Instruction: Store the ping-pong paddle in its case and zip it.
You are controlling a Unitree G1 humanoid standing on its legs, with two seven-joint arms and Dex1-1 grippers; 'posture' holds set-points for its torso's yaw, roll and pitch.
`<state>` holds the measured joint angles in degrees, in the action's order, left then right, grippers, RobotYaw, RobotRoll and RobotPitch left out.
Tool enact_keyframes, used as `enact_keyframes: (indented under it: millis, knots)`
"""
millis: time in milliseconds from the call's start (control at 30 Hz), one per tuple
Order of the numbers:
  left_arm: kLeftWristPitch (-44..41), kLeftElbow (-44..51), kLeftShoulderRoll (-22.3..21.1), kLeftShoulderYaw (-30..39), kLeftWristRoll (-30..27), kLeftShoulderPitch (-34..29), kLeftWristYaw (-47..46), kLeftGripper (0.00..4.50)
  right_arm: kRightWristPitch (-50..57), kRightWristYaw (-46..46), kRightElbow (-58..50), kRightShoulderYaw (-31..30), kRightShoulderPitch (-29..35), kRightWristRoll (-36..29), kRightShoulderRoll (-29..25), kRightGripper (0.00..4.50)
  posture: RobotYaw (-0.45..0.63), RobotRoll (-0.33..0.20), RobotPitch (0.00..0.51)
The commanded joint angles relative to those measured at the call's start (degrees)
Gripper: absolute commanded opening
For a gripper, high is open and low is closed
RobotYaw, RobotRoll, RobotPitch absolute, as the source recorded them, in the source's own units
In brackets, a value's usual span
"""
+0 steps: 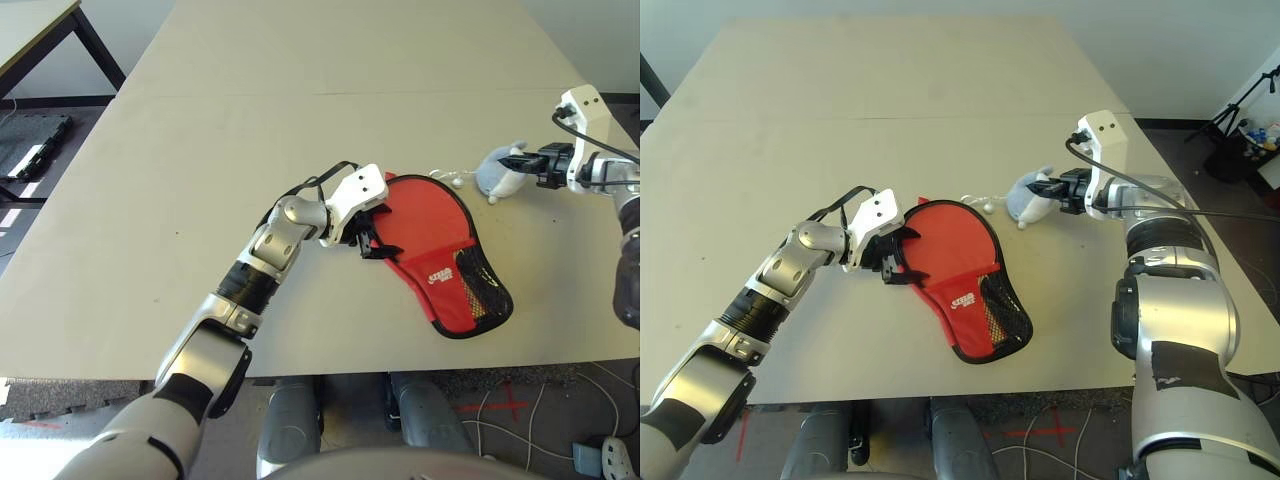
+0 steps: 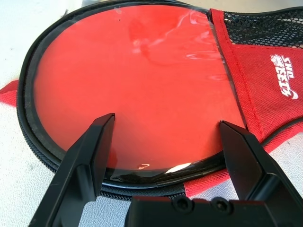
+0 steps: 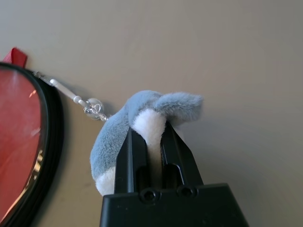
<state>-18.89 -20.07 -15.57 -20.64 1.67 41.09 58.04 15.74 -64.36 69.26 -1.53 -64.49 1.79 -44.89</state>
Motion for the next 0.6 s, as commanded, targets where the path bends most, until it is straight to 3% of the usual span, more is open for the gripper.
enact_keyframes:
  millis: [33, 233, 333, 600]
  knots:
    - [-1.3, -1.9, -0.5, -1.9, 1.0, -1.9, 0.1, 4.50, -0.9, -8.1, -1.5, -2.8, 0.3, 2.7, -4.2, 0.02, -0.09, 0.000, 0.169]
    - [-1.3, -2.0, -0.3, -1.9, 1.0, -2.1, 0.0, 4.50, -2.2, -25.9, -5.7, -7.2, 2.5, 3.3, -10.4, 0.02, -0.10, 0.000, 0.171]
    - [-1.2, -2.2, -0.1, -1.9, 1.0, -2.1, -0.1, 4.50, -1.5, -28.1, -11.9, -12.7, 6.6, -3.7, -13.8, 0.02, -0.10, 0.000, 0.171]
    - [-0.7, -2.8, 0.2, -2.0, 1.0, -1.8, 0.1, 4.50, 4.5, -28.1, -37.0, -30.3, 20.0, -29.5, -30.0, 0.02, -0.12, 0.000, 0.172]
